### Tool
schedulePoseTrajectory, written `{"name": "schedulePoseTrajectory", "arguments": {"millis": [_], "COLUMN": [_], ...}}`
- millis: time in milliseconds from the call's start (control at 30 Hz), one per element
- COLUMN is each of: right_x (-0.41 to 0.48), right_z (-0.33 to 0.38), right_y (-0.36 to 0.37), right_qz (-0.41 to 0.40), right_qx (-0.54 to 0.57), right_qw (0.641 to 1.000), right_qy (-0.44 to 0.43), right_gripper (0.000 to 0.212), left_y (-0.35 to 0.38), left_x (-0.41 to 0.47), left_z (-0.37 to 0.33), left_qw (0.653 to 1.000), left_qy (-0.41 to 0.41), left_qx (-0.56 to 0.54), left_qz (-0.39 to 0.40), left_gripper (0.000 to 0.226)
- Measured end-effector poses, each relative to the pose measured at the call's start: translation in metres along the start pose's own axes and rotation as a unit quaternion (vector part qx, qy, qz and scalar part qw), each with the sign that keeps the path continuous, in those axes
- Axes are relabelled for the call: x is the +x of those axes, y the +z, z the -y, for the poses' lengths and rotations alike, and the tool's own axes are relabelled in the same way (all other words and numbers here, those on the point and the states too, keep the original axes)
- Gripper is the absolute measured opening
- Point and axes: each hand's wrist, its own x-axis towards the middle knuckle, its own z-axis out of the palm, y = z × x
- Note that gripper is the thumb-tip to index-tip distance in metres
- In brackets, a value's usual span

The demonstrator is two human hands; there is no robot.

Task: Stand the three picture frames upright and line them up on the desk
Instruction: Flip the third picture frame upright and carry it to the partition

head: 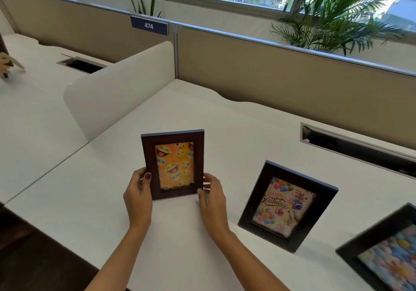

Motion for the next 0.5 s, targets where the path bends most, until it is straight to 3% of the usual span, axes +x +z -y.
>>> {"name": "schedulePoseTrajectory", "arguments": {"millis": [267,500], "right_x": [0.005,0.015], "right_z": [-0.008,0.002], "right_y": [-0.001,0.001], "right_qz": [-0.012,-0.021], "right_qx": [-0.024,0.071], "right_qw": [1.0,0.997], "right_qy": [0.009,0.02], "right_gripper": [0.028,0.033], "left_y": [0.011,0.009], "left_x": [0.014,0.01], "left_z": [-0.006,-0.003], "left_qw": [1.0,0.999], "left_qy": [-0.014,-0.018], "left_qx": [0.006,-0.004], "left_qz": [0.024,0.031], "left_gripper": [0.023,0.026]}}
